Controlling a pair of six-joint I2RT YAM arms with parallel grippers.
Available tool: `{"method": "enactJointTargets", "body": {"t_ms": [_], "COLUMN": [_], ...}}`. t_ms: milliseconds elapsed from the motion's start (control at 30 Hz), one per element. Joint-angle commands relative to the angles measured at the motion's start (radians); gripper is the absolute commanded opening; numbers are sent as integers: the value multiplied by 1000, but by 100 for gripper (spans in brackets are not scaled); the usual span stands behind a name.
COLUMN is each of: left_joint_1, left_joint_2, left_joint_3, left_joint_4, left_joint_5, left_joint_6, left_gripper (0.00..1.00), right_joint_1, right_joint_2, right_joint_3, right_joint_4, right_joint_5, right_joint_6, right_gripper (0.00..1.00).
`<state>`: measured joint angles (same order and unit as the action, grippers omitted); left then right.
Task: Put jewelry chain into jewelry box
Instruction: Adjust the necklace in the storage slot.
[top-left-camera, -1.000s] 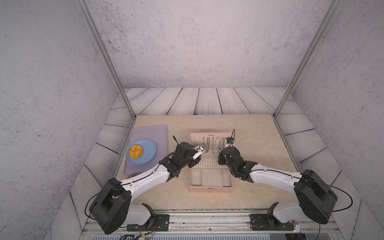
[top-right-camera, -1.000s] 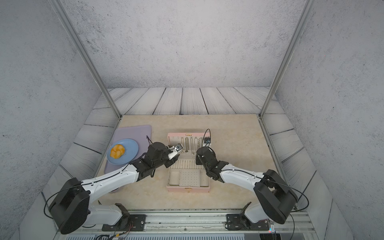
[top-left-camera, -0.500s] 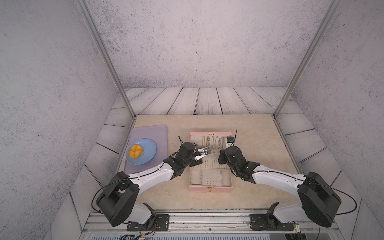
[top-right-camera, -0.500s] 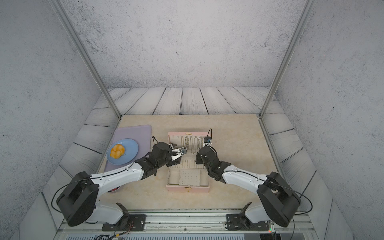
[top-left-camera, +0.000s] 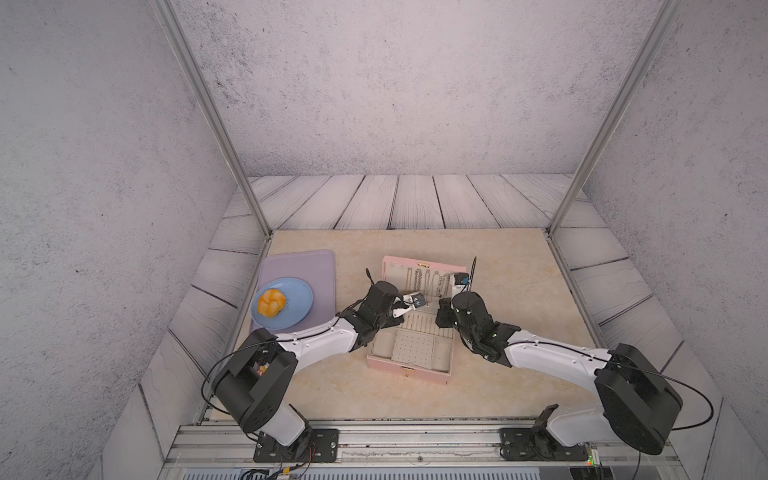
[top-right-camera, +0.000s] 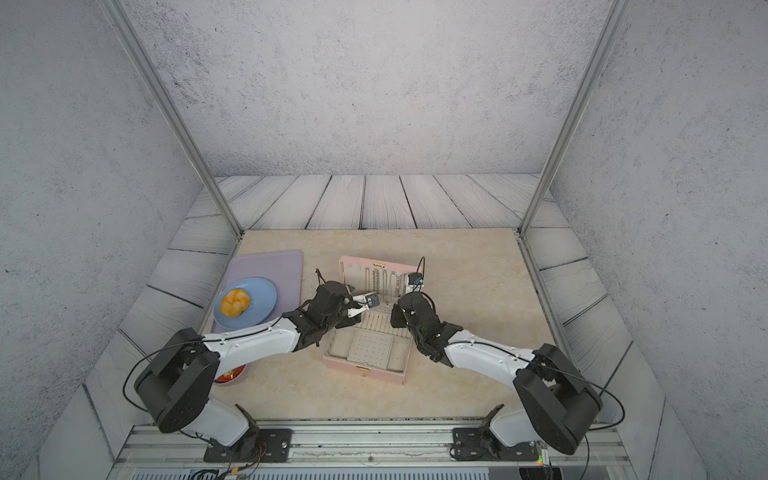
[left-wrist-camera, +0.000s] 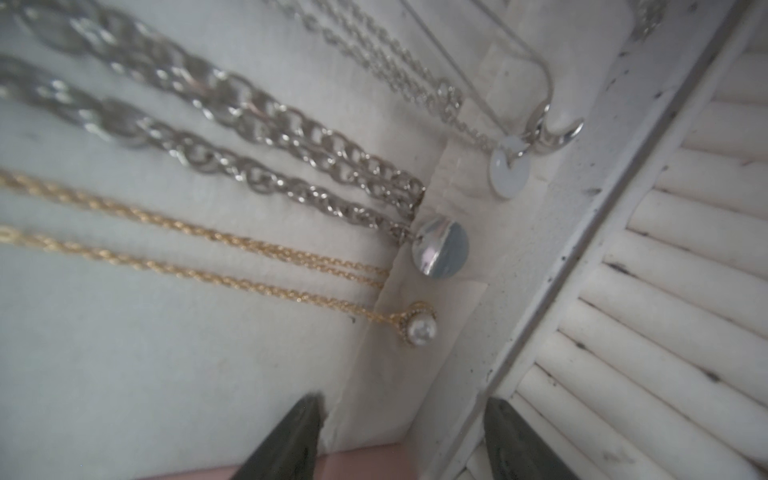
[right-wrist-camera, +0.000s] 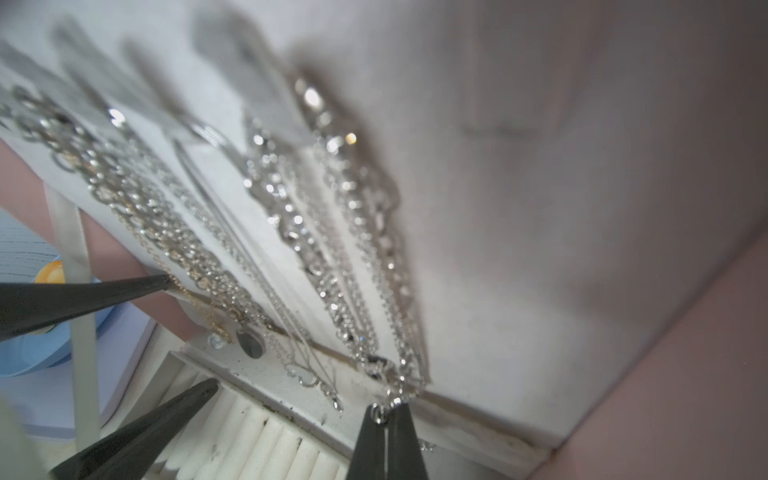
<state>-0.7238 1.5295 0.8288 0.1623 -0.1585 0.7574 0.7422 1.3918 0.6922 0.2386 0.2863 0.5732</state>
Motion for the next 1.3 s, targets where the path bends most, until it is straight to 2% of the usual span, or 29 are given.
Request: {"method": "enactJointTargets", "body": {"t_ms": [0, 167, 367, 700, 933, 1100, 1267], "left_joint_1": [4, 7, 26, 52, 44, 43, 43], "left_joint_2": [-101, -158, -92, 54, 34, 31, 58], "left_joint_3": [-18, -53, -36, 62, 27, 29, 45], "left_joint_4": [-18, 9, 18, -3, 97, 105, 105], "left_joint_5": [108, 161, 191, 156, 163, 179, 149], "left_joint_6": [-45, 34, 132, 201, 214, 209, 222], "left_gripper": [68, 68, 67, 64, 64, 63, 63], "right_joint_1": [-7, -9, -13, -21, -26, -28, -30], "right_joint_2": [-18, -20, -27, -18, -5, 1, 0], "right_joint_3": [-9, -8, -11, -20, -21, -22, -23], "right_joint_4": [7, 6, 6, 36, 48, 52, 51], "right_joint_5": [-12, -18, -25, -56, -71, -74, -73], "right_joint_6": [5, 14, 16, 25, 30, 36, 35], "right_gripper": [0, 0, 0, 0, 0, 0, 0]}}
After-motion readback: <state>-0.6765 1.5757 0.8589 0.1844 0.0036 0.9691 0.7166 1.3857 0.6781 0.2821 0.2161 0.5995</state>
